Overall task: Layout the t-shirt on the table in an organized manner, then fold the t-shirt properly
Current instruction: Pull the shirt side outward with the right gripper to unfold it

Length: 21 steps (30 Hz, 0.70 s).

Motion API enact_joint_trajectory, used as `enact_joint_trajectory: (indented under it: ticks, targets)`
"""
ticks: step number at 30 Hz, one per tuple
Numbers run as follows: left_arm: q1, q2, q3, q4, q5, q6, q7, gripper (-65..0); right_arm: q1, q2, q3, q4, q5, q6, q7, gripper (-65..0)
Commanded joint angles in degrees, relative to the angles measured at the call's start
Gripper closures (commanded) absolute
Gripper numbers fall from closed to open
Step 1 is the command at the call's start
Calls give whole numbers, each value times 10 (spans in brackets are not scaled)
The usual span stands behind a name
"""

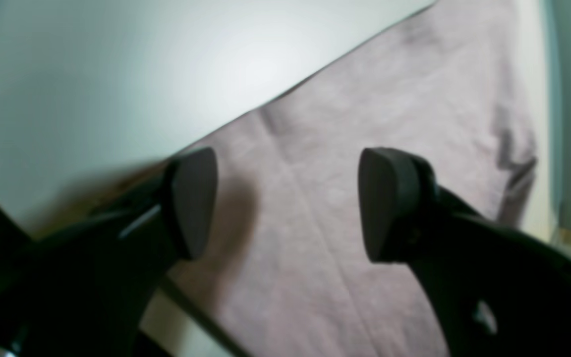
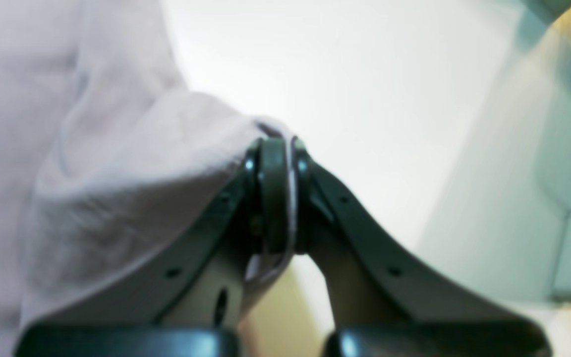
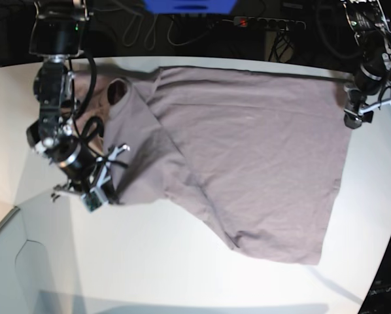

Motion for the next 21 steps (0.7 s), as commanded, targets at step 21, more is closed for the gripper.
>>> enact_joint_trajectory:
  ticks: [21]
  targets:
    - [-38, 8, 12, -51, 70, -5, -5, -433, 254, 47, 47, -290, 5, -32, 21, -237]
